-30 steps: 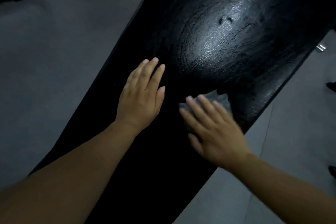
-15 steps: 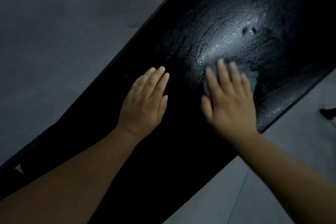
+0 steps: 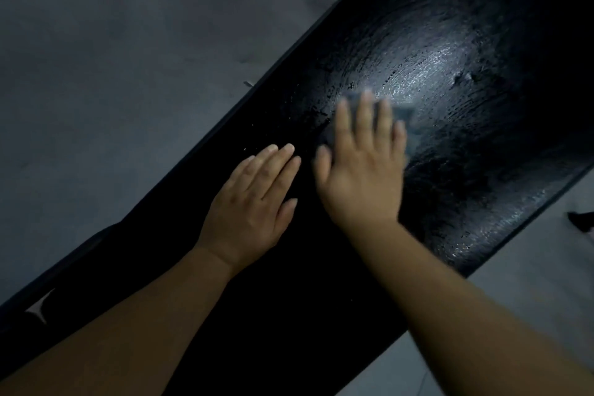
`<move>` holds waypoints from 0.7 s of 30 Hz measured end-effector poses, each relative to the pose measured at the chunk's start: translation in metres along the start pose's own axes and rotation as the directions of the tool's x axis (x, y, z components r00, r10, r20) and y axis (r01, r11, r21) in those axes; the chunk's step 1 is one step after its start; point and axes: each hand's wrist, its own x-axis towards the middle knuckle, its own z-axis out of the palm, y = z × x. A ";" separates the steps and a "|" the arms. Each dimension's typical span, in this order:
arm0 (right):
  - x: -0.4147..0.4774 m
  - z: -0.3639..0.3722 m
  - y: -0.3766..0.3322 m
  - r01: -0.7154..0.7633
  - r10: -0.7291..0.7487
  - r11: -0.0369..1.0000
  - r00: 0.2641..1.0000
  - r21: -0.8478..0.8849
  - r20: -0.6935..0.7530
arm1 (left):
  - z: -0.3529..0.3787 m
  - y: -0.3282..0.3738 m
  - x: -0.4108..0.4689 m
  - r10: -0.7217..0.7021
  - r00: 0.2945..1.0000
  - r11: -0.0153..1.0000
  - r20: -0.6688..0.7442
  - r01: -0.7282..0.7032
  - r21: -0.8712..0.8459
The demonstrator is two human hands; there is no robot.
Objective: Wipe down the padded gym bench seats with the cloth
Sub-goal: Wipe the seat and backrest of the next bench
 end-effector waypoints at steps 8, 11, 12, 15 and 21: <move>-0.003 -0.004 0.026 0.209 -0.205 0.975 0.977 -0.081 0.058 | -0.011 -0.018 -0.007 0.033 0.998 0.999 0.054 -0.035 0.028; 0.018 -0.001 -0.014 0.071 -0.071 0.996 0.997 -0.047 0.012 | -0.010 -0.016 -0.006 0.029 0.998 1.000 0.047 -0.029 -0.009; 0.004 0.003 -0.024 0.167 -0.165 0.985 0.985 -0.034 0.043 | -0.010 -0.017 -0.006 0.009 0.999 1.000 0.039 -0.008 -0.021; -0.043 0.003 -0.010 0.466 -0.455 0.885 0.871 -0.018 0.184 | -0.012 -0.027 -0.004 -0.103 0.994 0.994 0.026 0.104 -0.040; 0.057 -0.004 -0.016 0.115 -0.113 0.990 0.993 -0.082 0.028 | -0.011 -0.037 -0.002 -0.100 0.994 0.994 0.032 0.102 -0.045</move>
